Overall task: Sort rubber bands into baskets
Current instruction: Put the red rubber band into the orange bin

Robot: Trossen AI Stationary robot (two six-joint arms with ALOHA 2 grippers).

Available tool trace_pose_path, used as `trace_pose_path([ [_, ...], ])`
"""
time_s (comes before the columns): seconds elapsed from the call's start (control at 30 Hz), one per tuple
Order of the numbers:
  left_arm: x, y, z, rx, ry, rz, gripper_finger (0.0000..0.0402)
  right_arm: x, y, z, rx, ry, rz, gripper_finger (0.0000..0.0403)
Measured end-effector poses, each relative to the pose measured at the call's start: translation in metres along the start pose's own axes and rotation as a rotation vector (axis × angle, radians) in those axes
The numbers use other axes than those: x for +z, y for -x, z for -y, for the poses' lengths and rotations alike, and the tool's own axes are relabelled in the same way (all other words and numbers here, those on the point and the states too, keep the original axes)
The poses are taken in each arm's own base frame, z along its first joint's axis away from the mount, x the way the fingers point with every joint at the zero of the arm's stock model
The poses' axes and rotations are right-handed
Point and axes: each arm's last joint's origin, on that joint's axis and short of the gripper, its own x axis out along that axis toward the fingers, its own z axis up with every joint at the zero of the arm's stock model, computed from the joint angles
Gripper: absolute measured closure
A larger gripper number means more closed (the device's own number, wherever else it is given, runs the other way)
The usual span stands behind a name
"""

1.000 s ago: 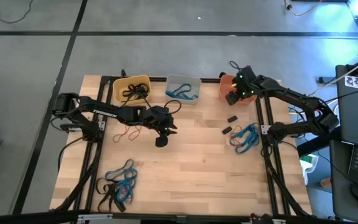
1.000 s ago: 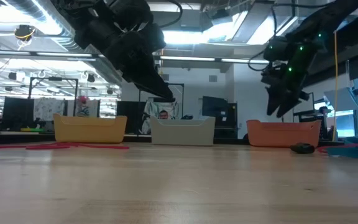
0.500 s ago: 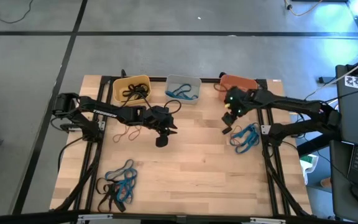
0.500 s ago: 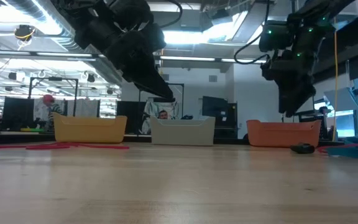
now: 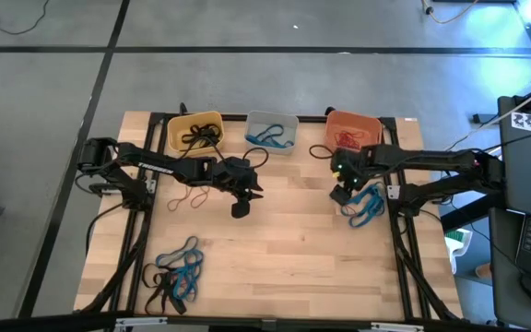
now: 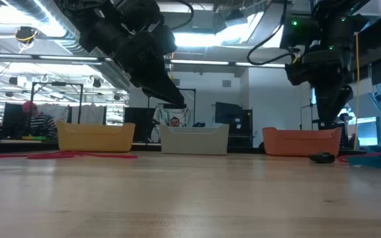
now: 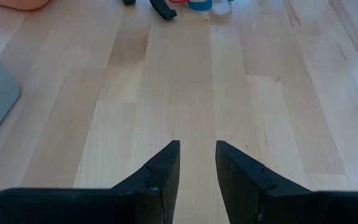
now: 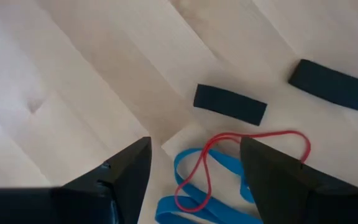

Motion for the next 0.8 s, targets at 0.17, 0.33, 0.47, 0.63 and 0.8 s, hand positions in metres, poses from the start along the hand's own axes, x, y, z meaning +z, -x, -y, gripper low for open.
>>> trace_pose_path([
  [0.17, 0.0, 0.0, 0.0, 0.0, 0.0, 0.0, 0.0302, -0.003, -0.002, -0.004, 0.001, -0.001, -0.015, 0.0157],
  [0.33, 0.001, 0.0, 0.0, 0.0, -0.001, 0.007, 0.0302, -0.003, -0.01, -0.005, -0.016, -0.011, -0.04, 0.0157],
  [0.47, 0.001, 0.0, 0.0, 0.0, 0.0, 0.007, 0.0302, -0.006, -0.025, -0.001, -0.041, -0.026, -0.081, 0.0157],
  [0.63, 0.001, 0.0, 0.0, 0.0, -0.001, 0.008, 0.0302, -0.006, -0.037, 0.001, -0.042, -0.057, -0.08, 0.0157],
  [0.8, 0.001, 0.0, 0.0, 0.0, -0.001, 0.008, 0.0302, -0.011, -0.049, 0.006, -0.061, -0.083, -0.11, 0.0157],
])
